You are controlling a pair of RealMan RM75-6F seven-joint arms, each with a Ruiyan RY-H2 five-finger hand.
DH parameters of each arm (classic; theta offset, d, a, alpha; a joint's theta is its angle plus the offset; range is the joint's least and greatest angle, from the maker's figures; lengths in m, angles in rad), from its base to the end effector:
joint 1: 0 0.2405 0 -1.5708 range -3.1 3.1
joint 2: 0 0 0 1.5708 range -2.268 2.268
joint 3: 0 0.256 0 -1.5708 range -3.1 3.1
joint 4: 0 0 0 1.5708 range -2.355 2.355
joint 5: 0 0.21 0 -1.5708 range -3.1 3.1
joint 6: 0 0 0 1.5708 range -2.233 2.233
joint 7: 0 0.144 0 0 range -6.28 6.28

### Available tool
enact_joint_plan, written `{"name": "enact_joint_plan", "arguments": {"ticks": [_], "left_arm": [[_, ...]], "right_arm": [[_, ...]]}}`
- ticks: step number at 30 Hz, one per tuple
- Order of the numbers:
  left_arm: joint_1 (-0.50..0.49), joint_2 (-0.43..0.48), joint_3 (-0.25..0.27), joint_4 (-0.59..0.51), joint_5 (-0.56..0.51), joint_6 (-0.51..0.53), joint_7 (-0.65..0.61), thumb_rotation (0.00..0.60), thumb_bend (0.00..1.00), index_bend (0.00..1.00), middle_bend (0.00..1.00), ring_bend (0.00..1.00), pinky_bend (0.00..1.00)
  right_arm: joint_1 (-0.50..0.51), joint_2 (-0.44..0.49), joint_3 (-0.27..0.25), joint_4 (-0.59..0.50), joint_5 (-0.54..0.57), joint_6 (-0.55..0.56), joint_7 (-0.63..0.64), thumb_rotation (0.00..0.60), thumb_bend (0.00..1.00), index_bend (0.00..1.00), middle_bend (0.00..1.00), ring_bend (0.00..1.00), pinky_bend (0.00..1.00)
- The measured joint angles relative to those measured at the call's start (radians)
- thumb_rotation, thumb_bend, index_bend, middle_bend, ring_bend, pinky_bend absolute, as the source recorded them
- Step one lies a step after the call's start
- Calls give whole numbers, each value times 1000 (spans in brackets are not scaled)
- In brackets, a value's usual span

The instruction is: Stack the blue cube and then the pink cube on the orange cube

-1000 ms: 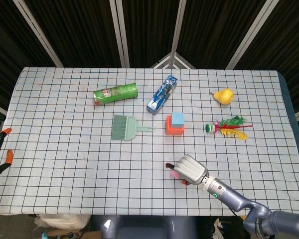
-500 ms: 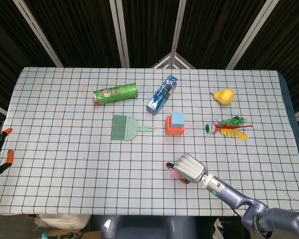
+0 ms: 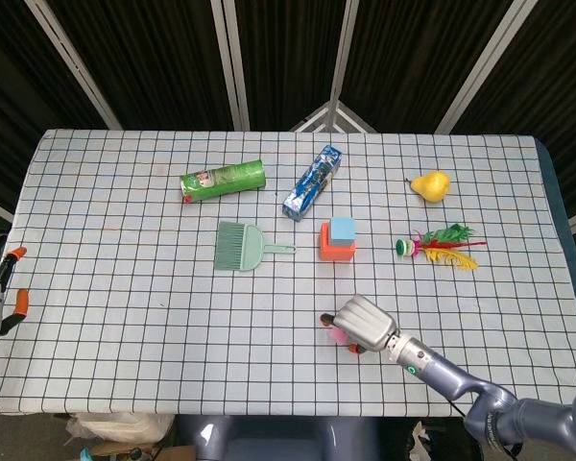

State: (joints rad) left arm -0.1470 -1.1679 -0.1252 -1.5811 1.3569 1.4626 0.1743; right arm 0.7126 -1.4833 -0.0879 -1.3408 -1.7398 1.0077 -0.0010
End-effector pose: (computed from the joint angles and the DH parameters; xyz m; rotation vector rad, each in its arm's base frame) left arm -0.3142 0.2153 0.1618 -1.3116 -0.7872 -0.8012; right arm -0.1848 -0.2847 -0.0255 2.3551 -0.6302 0.9401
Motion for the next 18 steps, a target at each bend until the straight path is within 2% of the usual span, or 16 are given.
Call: {"name": "enact_joint_plan", "arguments": {"ticks": [18], "left_arm": [[-1,-4,1,-2,-1,2,13,600,559,162,14,0,0]], "right_arm": [[11,-14,-1,28,0,-7,19,600,270,463,1000,1000,839]]}}
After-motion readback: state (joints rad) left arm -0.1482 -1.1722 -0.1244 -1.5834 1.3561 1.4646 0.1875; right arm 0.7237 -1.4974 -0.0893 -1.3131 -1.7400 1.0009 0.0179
